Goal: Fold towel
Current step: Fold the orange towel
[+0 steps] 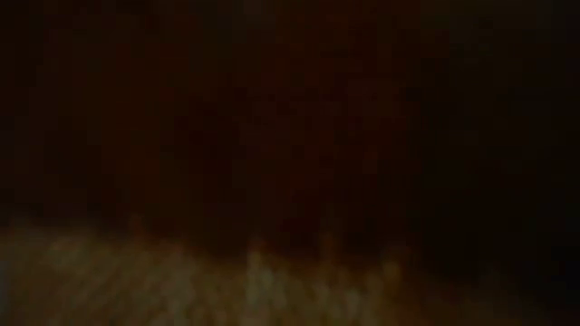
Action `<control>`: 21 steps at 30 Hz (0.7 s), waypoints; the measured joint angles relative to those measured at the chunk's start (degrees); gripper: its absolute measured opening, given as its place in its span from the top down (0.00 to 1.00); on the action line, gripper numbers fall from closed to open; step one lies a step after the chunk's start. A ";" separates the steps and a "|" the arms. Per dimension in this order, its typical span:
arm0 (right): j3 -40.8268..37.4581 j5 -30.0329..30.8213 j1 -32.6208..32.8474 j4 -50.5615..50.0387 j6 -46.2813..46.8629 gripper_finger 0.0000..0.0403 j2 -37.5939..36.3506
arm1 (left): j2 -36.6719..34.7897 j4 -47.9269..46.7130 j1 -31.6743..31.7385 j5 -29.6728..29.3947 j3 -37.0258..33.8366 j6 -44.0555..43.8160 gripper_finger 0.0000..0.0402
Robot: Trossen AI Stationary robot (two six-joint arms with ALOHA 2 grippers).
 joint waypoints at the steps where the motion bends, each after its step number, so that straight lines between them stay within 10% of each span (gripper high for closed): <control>1: 1.11 -2.03 0.00 -0.37 0.18 0.64 -0.02 | 0.00 -0.23 0.00 0.28 -0.04 -0.44 0.98; 5: 6.49 -3.20 0.99 6.24 -4.09 0.47 -0.04 | 0.00 -1.15 0.00 0.46 -0.06 -0.86 0.98; 10: 10.05 13.97 3.24 20.68 -29.08 0.36 0.43 | 0.00 -0.91 0.01 0.56 -0.08 -0.62 0.98; 21: 9.92 13.31 -4.91 28.34 -54.26 0.46 13.99 | 0.00 -0.95 0.00 0.57 -0.11 -0.53 0.98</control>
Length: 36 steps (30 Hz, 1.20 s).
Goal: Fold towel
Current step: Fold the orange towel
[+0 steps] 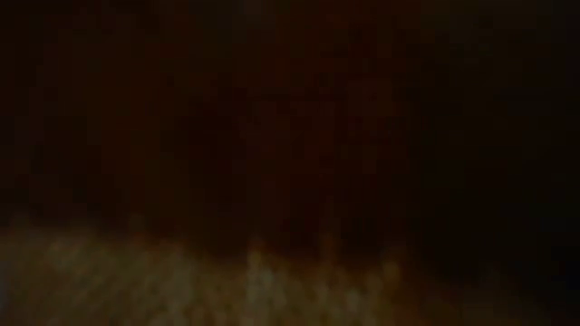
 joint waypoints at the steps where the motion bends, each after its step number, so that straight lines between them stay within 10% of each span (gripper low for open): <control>1: 0.00 -0.12 -0.68 0.15 -1.25 0.47 1.04 | 0.00 0.00 0.00 0.00 0.00 0.00 0.98; 8: 0.00 0.74 -3.46 0.38 -7.50 0.58 4.31 | 0.00 -0.15 0.00 -0.02 -0.02 0.45 0.98; 15: 0.00 6.99 -3.13 -5.43 -8.87 0.96 3.14 | 0.01 -0.11 0.00 -0.03 -0.02 0.36 0.98; 24: 0.06 15.18 -1.76 -30.53 10.49 0.98 -2.84 | 0.04 0.03 0.00 -0.06 -0.02 0.05 0.98; 36: -0.22 12.90 -7.78 -45.14 0.34 0.94 -6.42 | 0.04 0.04 0.00 -0.07 -0.02 0.17 0.98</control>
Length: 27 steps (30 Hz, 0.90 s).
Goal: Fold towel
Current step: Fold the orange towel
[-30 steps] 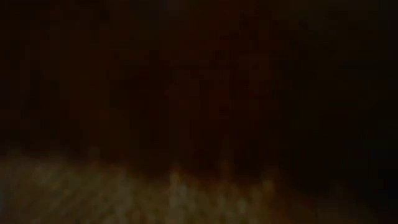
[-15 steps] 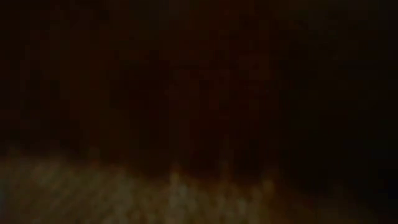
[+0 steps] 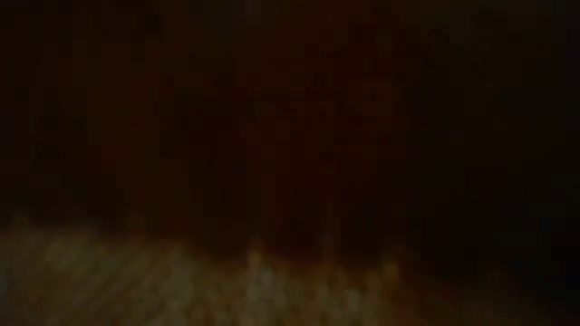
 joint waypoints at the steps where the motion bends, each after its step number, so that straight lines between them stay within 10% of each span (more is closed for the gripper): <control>1: 0.02 0.08 -0.46 -0.69 1.33 0.93 0.00 | 0.00 0.00 0.00 0.00 0.00 0.02 0.98; 17: 21.39 -11.88 5.22 -26.15 32.31 0.50 -0.35 | 0.00 0.08 0.00 -0.01 -0.04 0.70 0.98; 27: 13.07 -13.95 25.41 -7.44 52.27 0.44 -2.07 | 0.00 0.28 0.00 0.00 -0.04 -0.35 0.98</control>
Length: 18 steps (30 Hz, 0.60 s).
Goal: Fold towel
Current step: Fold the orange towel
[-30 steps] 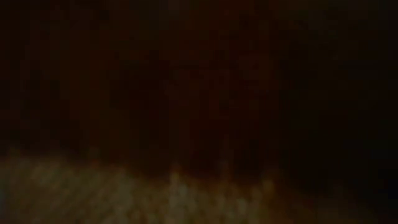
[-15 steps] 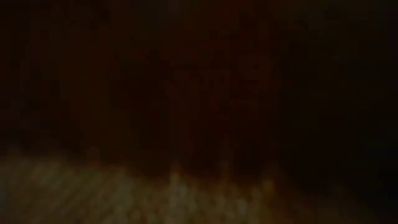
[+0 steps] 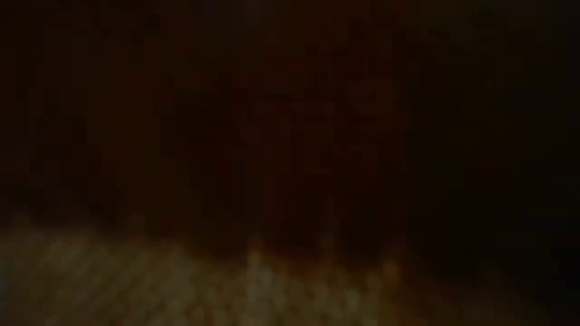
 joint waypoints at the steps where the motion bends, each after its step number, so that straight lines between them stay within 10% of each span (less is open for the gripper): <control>1: -2.55 1.13 1.69 2.02 1.93 0.45 0.05 | 0.00 0.02 0.00 0.00 0.00 0.00 0.98; 18: -33.40 4.12 -5.17 34.35 6.48 0.59 0.08 | 0.00 -0.04 0.74 0.02 0.00 2.69 0.98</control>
